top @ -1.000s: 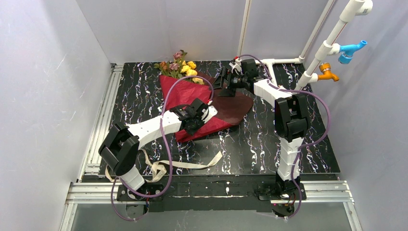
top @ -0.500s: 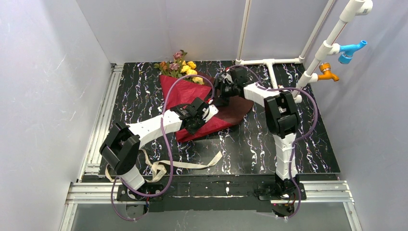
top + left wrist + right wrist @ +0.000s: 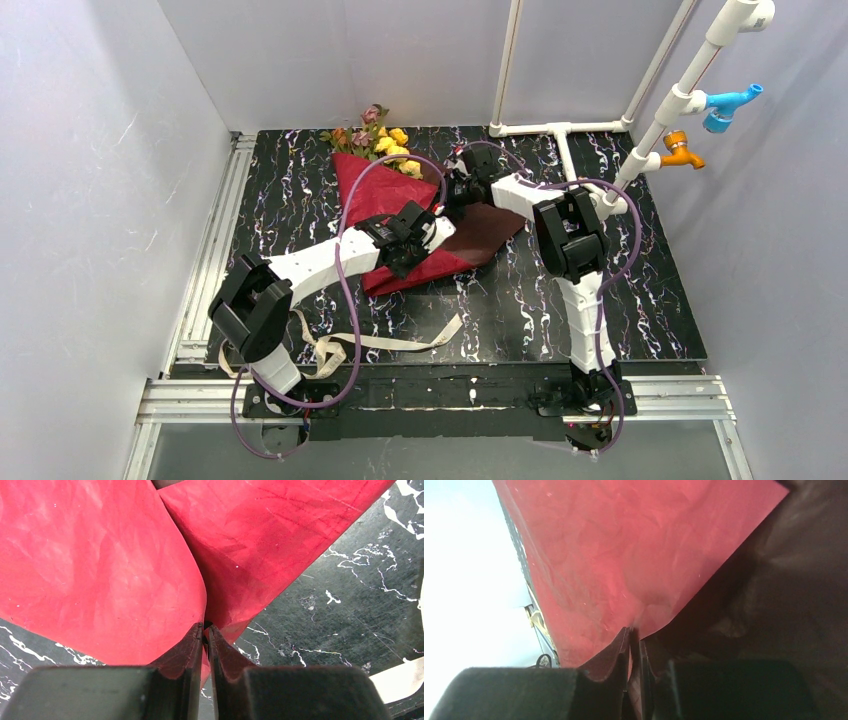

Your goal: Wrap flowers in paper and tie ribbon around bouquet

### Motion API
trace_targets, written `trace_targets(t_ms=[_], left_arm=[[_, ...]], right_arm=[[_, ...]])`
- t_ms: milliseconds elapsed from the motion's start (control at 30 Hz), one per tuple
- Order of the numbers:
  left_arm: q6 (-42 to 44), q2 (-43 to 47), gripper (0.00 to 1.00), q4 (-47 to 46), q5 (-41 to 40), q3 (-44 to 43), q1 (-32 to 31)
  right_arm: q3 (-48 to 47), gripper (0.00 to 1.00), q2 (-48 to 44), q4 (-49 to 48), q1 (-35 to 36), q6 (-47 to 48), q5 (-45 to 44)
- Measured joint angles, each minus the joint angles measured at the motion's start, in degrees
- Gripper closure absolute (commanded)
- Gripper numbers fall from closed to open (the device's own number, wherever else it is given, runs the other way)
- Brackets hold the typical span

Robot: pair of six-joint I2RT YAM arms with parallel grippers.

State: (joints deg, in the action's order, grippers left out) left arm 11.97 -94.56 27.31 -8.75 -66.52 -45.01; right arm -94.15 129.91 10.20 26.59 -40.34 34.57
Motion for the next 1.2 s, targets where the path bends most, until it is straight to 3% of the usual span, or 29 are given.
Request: trace_targets(t_ms=[100,233,433,500,567,767,900,1033,1133,1200], left_arm=[[0.0,-0.4,0.9,0.0,0.2,-0.3,0.0],[-0.2,-0.7,0.88,-0.3,0.2,-0.4,0.0],[-1.4,-0.7,0.8,-1.0,-0.7,-0.4,0.0],[-2.0,-0.7,0.77,-1.6,-1.2,-0.4,0.0],[-2.9,-0.7,0.69,-1.9,-1.8,-0.3,0.0],[-6.2,0.4,0.3,-1.9,-2.8,0.1,0.3],[-10.2,4.7,0.14,-1.3,-3.5,0.5,0.6],[-15.2,13.1,0.24,-1.1,-3.8,1.5,1.0],[-19.3,17.9,0.53,-1.2,-3.9,2.2,2.1],[-21.4,19.3,0.8,-1.6,-3.6,4.0,3.4]], right_arm=[[-2.3,0.67,0.5,1.0,-0.1,0.0,-0.4],[-6.4,0.67,1.5,2.7,-0.2,0.6,-1.3],[-7.6,0.96,1.6,3.4,-0.2,1.3,-1.3],[-7.6,0.99,1.7,3.4,-0.2,1.2,-1.2],[-7.7,0.99,1.9,3.4,-0.2,1.0,-1.0],[-11.5,0.99,3.8,5.0,0.1,1.2,-1.1],[-15.5,0.99,5.6,6.8,0.1,1.9,-1.6],[-17.6,0.99,6.5,8.9,0.1,3.2,-2.4],[-17.8,0.99,6.5,10.5,0.1,4.2,-3.2],[-17.8,0.99,6.5,11.3,0.1,4.8,-3.6]])
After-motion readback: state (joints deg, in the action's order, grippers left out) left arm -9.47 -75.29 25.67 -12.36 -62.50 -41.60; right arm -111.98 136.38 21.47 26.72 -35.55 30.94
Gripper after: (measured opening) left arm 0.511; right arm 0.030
